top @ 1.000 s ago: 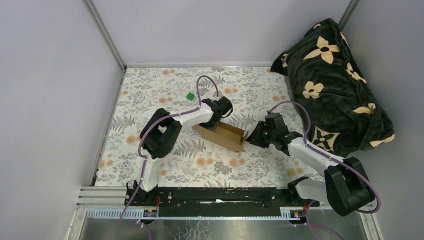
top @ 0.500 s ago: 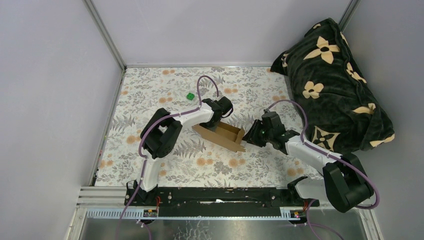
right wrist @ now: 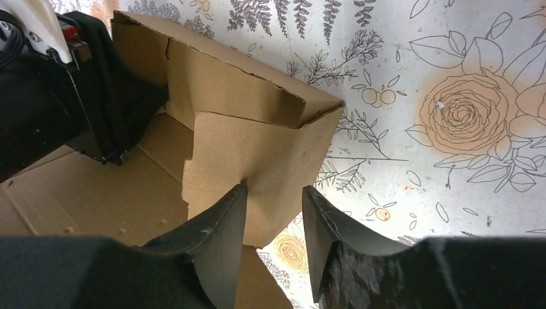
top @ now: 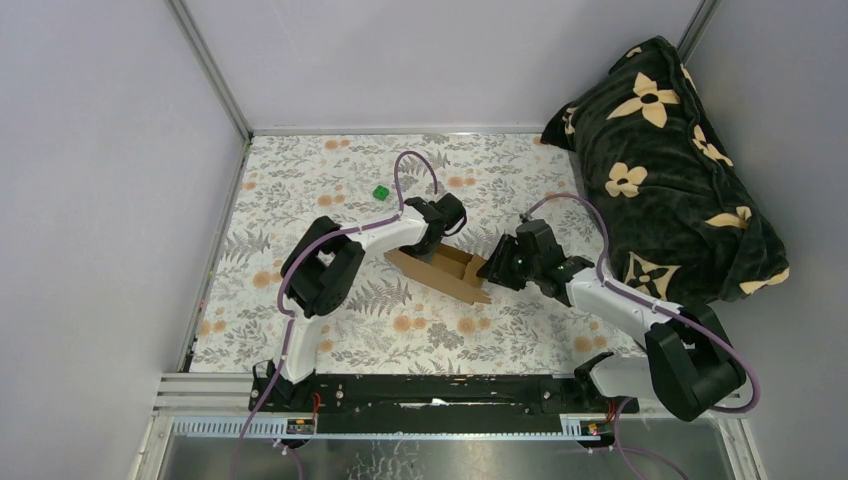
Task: Fold the paper box
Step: Fold the paper box at the center of the board.
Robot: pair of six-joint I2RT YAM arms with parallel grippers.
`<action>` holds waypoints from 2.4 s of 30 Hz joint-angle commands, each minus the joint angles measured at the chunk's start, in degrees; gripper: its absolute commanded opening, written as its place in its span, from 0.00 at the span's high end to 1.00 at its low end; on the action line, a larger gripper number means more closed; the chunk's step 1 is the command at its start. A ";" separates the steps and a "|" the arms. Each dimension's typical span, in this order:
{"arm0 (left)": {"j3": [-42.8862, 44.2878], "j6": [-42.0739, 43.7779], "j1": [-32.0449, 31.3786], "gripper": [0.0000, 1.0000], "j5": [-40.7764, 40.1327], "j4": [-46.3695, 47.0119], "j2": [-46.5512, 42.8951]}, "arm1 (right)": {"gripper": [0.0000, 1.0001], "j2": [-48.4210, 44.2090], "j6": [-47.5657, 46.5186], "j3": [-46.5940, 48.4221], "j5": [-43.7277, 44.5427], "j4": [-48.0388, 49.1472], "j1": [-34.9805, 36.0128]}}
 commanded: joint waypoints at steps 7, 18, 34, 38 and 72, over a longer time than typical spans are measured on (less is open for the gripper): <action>-2.65 -1.57 -1.33 0.72 5.85 2.20 4.62 | 0.55 3.61 -0.32 5.06 4.55 -1.27 4.08; -3.74 -1.84 -1.30 0.72 6.35 2.86 4.03 | 0.55 8.49 -2.17 11.46 13.48 -13.24 10.16; -3.68 -1.94 -1.77 0.72 7.38 3.76 3.61 | 0.61 13.88 -3.24 16.46 20.72 -21.52 14.68; -3.36 -1.88 -1.81 0.72 7.59 3.78 3.70 | 0.66 15.06 -3.59 18.84 22.11 -23.26 15.48; -4.31 -3.24 -0.04 0.59 25.33 11.73 -3.52 | 0.90 23.37 -11.95 29.37 29.32 -37.15 18.75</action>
